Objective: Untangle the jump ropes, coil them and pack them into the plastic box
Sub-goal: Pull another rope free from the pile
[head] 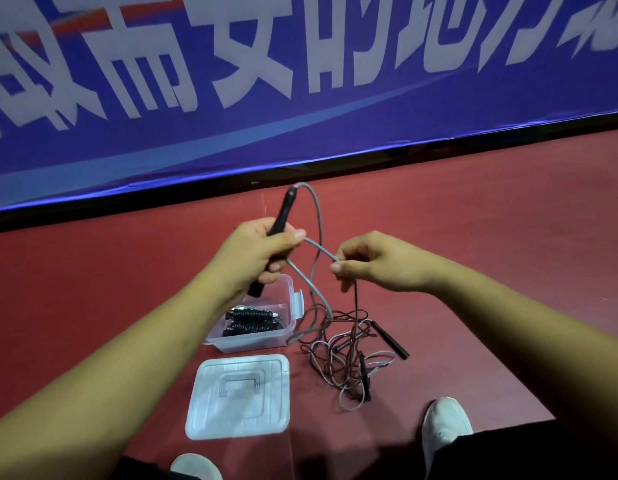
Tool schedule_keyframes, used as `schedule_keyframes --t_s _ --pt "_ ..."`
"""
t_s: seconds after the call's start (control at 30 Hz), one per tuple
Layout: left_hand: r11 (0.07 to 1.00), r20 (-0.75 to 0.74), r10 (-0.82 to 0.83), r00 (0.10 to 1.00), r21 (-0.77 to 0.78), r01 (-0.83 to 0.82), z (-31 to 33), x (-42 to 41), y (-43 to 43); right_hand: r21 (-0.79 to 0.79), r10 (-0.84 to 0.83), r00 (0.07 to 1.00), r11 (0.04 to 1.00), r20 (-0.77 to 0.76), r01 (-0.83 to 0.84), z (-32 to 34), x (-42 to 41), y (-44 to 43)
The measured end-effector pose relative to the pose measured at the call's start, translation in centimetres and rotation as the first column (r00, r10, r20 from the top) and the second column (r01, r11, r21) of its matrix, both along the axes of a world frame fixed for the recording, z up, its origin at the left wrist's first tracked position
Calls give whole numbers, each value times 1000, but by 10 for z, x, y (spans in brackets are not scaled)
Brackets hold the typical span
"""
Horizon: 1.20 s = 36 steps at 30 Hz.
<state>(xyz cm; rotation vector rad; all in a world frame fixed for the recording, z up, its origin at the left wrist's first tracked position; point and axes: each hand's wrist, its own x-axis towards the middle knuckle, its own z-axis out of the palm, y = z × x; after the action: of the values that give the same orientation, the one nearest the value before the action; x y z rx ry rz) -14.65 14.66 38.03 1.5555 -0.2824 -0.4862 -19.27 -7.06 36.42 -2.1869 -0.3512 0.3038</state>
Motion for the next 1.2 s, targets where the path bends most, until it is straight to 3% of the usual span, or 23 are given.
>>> schedule_keyframes --t_s 0.1,0.2,0.33,0.4,0.5,0.57,0.67,0.77,0.87,1.0,1.1,1.2 --pt "987 -88 89 992 -129 -100 2 8 8 -63 22 994 998 -103 -28 -22 5 -16" --pt "977 -84 160 984 -130 -170 2 18 17 -71 -43 989 997 -143 33 -30 4 -24" --pt "926 229 232 945 246 -287 -4 28 25 116 -180 981 975 -74 188 -18 3 -17" --pt "887 321 222 921 325 -327 -6 29 25 140 -204 978 968 -37 207 -8 3 -10" --pt "918 286 181 941 294 -266 -5 24 18 -9 -136 990 991 28 136 4 -1 -1" --pt "955 241 67 968 264 -132 -2 16 12 -72 -96 992 992 79 102 9 -4 5" --pt "963 172 -130 976 255 84 2 2 6 24 -121 980 993 160 119 16 -4 11" --pt "935 180 -211 961 325 145 2 -3 4 140 -155 973 981 173 132 20 -3 12" --pt "972 85 -149 985 194 130 4 -3 0 205 -116 985 975 127 88 17 -4 10" --pt "978 -215 -3 977 -204 -42 8 6 1 99 1 999 995 -48 4 0 2 -7" --pt "946 -294 78 953 -281 -164 12 20 13 -62 23 973 997 -229 -39 -25 4 -28" --pt "946 -265 188 946 -210 -247 12 32 25 -115 -44 970 993 -239 17 -37 5 -40"
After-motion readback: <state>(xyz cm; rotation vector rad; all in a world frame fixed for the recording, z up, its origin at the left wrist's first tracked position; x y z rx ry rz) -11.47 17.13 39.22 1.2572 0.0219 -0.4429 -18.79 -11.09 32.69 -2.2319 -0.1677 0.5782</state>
